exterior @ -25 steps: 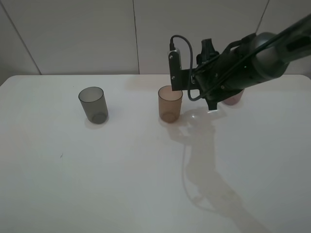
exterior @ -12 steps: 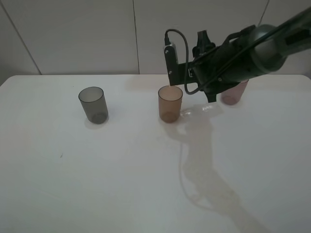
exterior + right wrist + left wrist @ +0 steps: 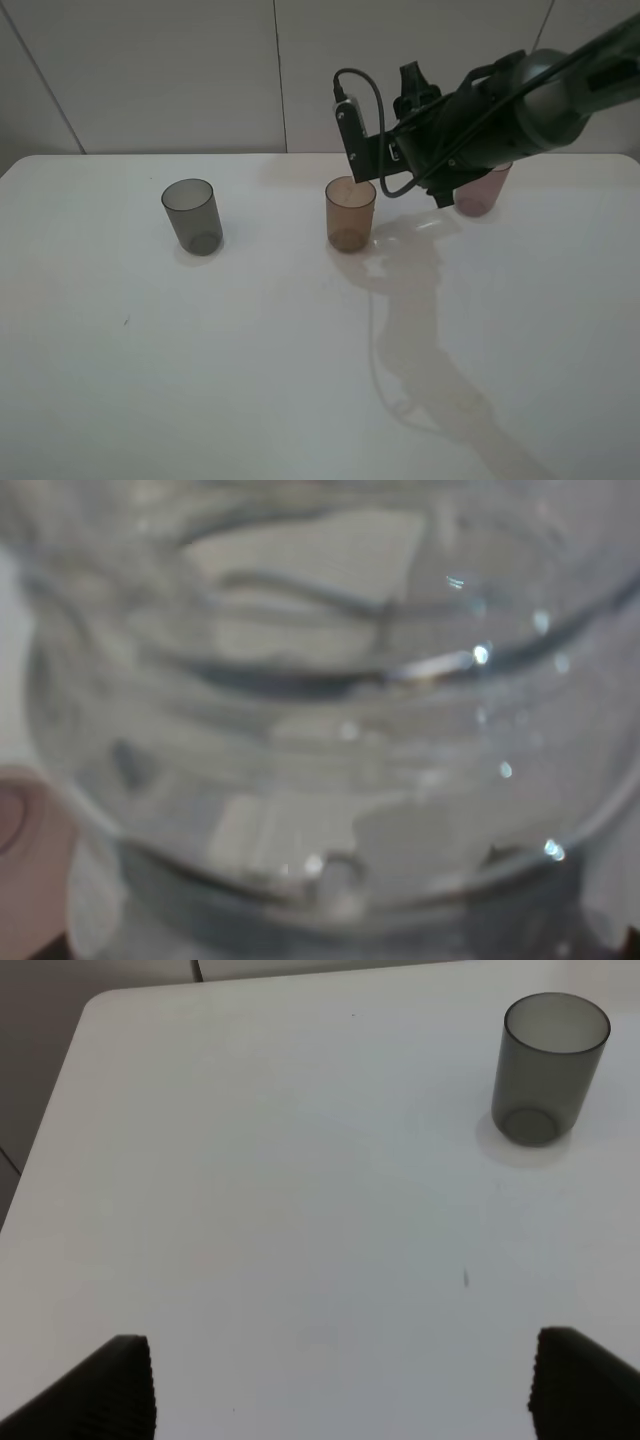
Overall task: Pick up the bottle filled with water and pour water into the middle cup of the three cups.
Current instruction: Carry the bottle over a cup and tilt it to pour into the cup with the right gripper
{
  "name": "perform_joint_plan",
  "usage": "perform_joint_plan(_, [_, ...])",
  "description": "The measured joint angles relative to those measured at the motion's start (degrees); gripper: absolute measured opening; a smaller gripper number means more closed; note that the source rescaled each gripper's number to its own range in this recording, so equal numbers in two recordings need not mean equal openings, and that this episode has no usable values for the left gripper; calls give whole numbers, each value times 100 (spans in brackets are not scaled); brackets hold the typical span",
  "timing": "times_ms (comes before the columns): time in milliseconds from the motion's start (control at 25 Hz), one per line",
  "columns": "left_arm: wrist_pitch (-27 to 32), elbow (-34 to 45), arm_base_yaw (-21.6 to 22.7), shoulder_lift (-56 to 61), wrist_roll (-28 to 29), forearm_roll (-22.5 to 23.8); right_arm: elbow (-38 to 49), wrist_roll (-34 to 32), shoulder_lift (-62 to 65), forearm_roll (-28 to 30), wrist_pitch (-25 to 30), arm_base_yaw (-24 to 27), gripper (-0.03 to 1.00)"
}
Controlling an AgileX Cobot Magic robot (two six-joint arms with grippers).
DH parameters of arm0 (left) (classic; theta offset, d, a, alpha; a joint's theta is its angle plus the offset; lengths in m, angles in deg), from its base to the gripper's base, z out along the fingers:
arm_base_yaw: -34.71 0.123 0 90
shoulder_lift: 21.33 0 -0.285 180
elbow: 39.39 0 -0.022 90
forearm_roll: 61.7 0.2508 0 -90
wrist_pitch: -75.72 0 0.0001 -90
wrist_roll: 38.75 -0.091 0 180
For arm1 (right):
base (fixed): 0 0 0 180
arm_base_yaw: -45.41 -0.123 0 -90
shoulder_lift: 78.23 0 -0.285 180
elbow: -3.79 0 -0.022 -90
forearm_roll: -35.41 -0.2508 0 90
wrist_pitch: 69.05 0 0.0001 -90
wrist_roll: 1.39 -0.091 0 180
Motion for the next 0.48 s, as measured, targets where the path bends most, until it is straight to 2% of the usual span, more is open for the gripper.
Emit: perform_joint_plan(480, [0,0,0,0,0,0,0,485,0,0,0,0,1])
